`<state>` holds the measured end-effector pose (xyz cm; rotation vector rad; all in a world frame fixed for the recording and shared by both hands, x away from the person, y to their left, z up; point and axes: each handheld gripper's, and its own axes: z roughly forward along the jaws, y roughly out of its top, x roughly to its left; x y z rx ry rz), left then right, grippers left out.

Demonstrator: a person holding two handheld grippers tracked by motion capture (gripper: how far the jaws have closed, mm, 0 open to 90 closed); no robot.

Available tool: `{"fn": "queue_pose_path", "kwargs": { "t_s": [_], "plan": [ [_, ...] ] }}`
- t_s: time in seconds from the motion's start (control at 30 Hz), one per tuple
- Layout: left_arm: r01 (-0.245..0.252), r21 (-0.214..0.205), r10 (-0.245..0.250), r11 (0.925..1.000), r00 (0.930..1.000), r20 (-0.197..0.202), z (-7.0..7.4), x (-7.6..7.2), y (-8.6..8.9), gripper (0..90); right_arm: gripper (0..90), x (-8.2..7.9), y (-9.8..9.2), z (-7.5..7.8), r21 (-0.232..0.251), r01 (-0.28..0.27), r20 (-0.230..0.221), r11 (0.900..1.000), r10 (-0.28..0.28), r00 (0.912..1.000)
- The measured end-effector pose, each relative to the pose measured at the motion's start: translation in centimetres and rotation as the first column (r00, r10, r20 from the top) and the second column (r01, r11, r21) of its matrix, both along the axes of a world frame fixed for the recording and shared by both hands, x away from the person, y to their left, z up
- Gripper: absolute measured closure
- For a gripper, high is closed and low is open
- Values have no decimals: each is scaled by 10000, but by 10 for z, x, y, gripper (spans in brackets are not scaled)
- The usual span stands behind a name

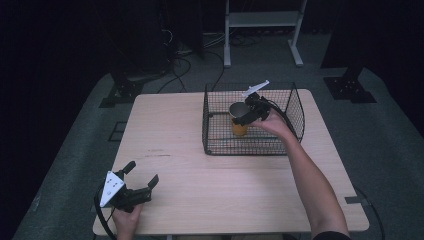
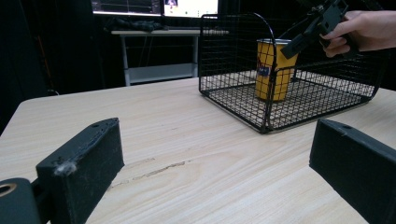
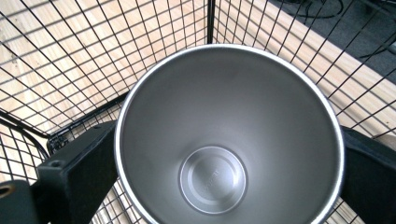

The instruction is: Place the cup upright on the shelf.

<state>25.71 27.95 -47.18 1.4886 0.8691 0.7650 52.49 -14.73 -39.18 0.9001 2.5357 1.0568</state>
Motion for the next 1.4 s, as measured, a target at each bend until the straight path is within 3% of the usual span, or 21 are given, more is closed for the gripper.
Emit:
{"fn": "queue_pose_path", "kwargs": {
  "t_s": [0.43,0.77,0.93,1.27,1.4],
  "plan": [
    [10,29,-10,10000,10000,-11,0,0,-1,22,20,-2,-2,7,202,119,266,9997,-125,9996],
    [7,40,-7,10000,10000,-27,0,0,-1,22,20,-6,-12,22,710,419,637,9966,-465,9969],
    [-5,50,5,10000,10000,-34,0,0,-1,22,20,-10,-18,30,1063,389,713,9936,-467,9964],
    [-10,129,11,9999,10000,-66,0,0,-2,22,20,-23,-26,48,1288,149,923,9916,-269,9954],
    [5,160,-4,9999,10000,-64,0,0,-2,22,20,-28,-28,52,1485,7,812,9889,-129,9966]
  ]
}}
